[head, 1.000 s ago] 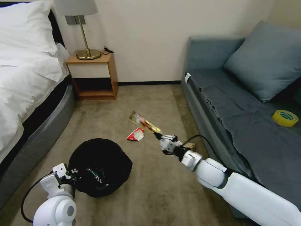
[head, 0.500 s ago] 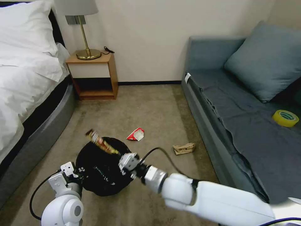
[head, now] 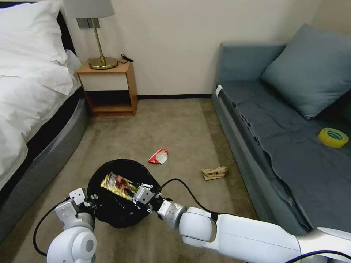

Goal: Pick up the trash bin, then pick up the garbage on the floor and place it into the trash bin.

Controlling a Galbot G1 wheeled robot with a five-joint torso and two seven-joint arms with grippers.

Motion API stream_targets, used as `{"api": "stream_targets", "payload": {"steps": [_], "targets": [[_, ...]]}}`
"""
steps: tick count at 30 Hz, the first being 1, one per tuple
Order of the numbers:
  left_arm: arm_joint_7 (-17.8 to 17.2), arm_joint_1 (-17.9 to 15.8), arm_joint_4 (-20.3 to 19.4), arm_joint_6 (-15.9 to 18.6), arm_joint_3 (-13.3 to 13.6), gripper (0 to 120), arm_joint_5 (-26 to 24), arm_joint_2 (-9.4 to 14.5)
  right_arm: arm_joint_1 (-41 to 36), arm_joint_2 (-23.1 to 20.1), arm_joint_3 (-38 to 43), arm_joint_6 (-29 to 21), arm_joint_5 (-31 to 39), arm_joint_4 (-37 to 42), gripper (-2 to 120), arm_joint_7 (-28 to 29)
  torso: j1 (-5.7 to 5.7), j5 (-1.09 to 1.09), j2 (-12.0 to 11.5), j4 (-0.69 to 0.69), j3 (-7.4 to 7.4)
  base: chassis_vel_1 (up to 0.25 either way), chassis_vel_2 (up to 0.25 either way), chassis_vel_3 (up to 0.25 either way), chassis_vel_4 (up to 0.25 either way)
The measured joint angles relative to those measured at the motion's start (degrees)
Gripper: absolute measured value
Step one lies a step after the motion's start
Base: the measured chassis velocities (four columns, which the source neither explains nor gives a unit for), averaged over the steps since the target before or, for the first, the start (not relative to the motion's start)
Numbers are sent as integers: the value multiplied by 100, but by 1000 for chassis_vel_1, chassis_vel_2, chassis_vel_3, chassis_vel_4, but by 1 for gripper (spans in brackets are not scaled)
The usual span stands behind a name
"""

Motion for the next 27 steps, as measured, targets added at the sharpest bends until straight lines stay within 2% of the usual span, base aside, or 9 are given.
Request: {"api": "stream_targets", "payload": {"steps": [5, 7, 10, 12, 16, 19, 20, 21, 27], "targets": [[3, -3, 1, -10, -32, 3, -44, 27, -259, -191, 735, 59, 67, 300, 59, 3, 0, 0, 0, 0, 0, 0, 0, 0, 0], [4, -3, -1, -11, -37, 3, -51, 30, -291, -208, 816, 71, 80, 332, 61, 1, 0, 0, 0, 0, 0, 0, 0, 0, 0], [25, 8, -95, -16, -132, 3, -130, 69, -872, -476, 2157, 306, 329, 869, 76, -66, 0, 1, 0, 0, 0, 0, 0, 0, 0], [27, 9, -111, -16, -154, 3, -139, 77, -998, -526, 2402, 379, 395, 989, 78, -66, 0, 1, 0, -1, 0, 0, 0, 0, 0], [27, 29, -145, -17, -318, 3, -201, 117, -2520, -757, 4442, 639, 381, 1923, 98, 182, 0, 2, 0, -2, 0, 0, 0, 0, 0], [28, 41, -159, -16, -336, 3, -209, 134, -3025, -733, 5059, 613, 228, 2201, 99, 358, 0, 0, 0, -3, 0, 0, 0, 0, 0], [28, 45, -174, -17, -354, 3, -210, 141, -3305, -683, 5375, 558, 107, 2331, 99, 451, 0, 0, 0, -1, 0, 0, 0, 0, 0], [27, 57, -224, -17, -429, 3, -209, 157, -4232, -410, 6057, 482, -441, 2616, 100, 661, 0, 0, 0, -1, 0, 0, 0, 0, 0], [27, 58, -240, -16, -533, 3, -201, 168, -5486, 414, 6204, 655, -1471, 2746, 100, 868, 0, 0, 0, 0, 0, 0, 0, 0, 0]]}}
